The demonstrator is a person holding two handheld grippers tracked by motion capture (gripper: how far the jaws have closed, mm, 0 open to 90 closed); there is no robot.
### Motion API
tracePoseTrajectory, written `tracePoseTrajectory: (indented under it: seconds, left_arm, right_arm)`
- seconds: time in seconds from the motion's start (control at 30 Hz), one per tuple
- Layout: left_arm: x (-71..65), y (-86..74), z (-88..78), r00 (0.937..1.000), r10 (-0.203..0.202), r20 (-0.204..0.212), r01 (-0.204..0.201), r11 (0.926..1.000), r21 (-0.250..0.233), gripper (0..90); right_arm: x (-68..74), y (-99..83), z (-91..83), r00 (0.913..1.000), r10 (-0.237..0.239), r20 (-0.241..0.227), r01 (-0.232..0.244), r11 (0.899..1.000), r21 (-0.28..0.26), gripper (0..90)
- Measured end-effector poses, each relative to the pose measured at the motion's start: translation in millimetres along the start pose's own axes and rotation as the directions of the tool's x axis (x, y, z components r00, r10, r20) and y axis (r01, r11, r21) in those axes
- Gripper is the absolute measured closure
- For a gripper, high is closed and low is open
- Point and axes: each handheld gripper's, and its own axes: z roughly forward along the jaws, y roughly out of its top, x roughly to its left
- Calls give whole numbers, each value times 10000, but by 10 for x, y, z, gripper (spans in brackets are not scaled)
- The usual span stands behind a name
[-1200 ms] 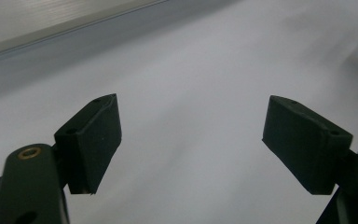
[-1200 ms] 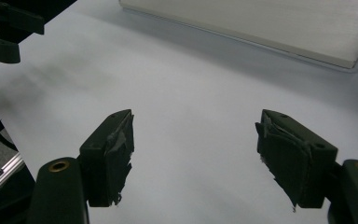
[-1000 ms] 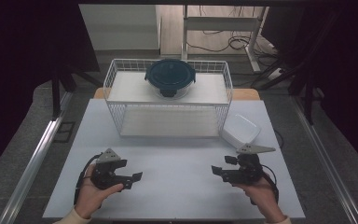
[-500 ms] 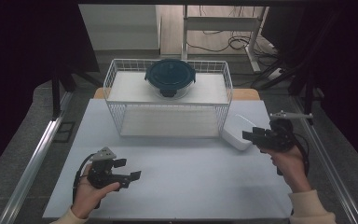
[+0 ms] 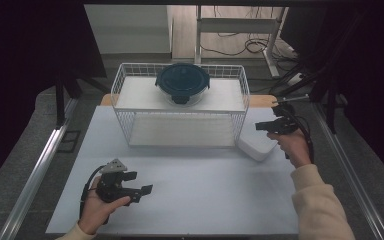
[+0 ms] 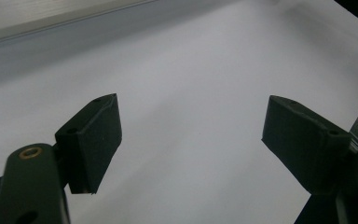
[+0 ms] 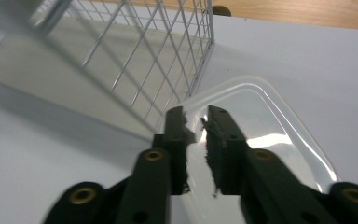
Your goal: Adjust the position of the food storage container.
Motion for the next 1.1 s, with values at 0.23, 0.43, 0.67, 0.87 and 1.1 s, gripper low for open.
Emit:
tracePoseTrajectory:
  seconds: [0.23,0.43,0.67,0.87,1.1]
  left_arm:
    - [41,5,-41,9999,-121,-45,120,9999,-110,198]
    - [66,-9,-20,9998,-221,0,221,9998,-20,198]
    - [95,-12,-31,9996,-289,-46,289,9996,-28,198]
    - [123,-17,-37,9991,-424,14,424,9991,-55,199]
    - [106,-17,-37,9993,-366,69,366,9993,-22,199]
  right_arm:
    - [-100,168,367,9990,442,-75,-441,9988,226,886]
    - [-125,249,656,9958,900,-177,-891,9950,445,887]
    - [-158,287,904,9918,1274,10,-1272,9897,653,887]
    - [-169,299,948,9934,1098,321,-1123,9898,881,889]
    - [-157,243,858,9934,628,962,-748,9891,1271,889]
